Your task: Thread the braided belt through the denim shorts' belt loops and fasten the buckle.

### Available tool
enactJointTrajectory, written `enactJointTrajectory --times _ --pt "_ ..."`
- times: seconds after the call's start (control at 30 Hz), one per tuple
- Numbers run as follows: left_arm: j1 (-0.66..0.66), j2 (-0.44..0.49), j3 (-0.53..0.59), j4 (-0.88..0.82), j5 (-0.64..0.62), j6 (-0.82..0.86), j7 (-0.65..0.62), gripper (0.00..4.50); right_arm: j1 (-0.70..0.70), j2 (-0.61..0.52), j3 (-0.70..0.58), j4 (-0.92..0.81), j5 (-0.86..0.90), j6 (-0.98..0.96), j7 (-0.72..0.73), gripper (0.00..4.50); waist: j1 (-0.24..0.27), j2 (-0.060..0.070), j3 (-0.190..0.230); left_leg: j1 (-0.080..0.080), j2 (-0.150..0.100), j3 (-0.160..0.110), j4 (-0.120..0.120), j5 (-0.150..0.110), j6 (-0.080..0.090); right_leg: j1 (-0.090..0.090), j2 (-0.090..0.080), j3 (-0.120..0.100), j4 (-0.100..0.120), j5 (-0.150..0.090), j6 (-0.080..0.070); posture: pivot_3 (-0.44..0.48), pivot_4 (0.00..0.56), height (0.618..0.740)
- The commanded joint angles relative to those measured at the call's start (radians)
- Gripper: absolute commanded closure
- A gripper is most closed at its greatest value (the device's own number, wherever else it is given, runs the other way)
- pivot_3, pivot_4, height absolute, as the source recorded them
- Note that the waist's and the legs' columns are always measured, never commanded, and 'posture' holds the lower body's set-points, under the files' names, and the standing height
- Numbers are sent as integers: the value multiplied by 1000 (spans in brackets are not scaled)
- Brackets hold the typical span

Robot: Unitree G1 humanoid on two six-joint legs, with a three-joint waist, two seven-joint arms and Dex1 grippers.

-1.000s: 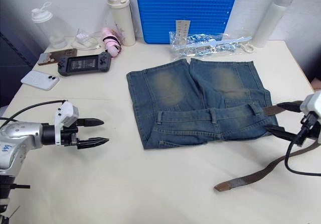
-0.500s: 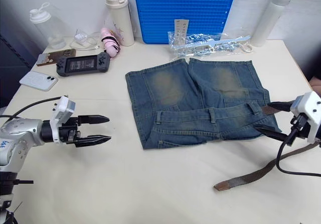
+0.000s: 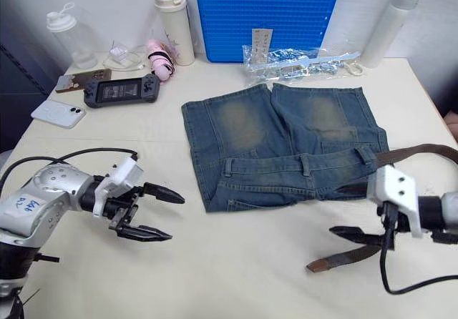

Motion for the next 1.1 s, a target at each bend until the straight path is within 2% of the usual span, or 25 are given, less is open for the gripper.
enactJointTrajectory --times 0.03,0.37,0.53,0.8,1.07,1.1 --pt "1 27 -18 -42 53 -73 -24 52 81 -26 -57 -60 -63 -50 43 0 0 0 0 0 0 0 0 0 0 0 0 0 0 0 0 0 150 689" --pt "48 -8 9 -184 -11 -24 47 52 213 -30 -272 -38 -175 -271 229 0 -1 0 0 0 1 0 0 0 0 1 1 1 0 0 0 0 150 689" --pt "89 -26 0 -263 -38 27 103 52 300 -29 -303 40 -241 -414 307 0 0 -1 0 2 0 -1 0 0 1 3 1 0 -2 0 0 0 150 689" --pt "166 -20 21 -363 -71 77 183 52 326 -61 -240 195 -375 -659 265 0 -2 -1 1 12 1 -1 -2 -1 0 13 1 1 -5 0 0 0 150 689" --pt "180 -19 28 -399 -95 114 239 52 202 -60 -43 307 -451 -786 129 0 -3 0 1 13 1 0 -2 -1 0 13 1 2 -4 0 0 0 150 689" --pt "184 -20 31 -404 -99 120 249 18 174 -60 -14 322 -463 -800 105 243 -3 0 1 13 1 0 -2 -1 0 13 1 2 -4 0 0 0 150 689"
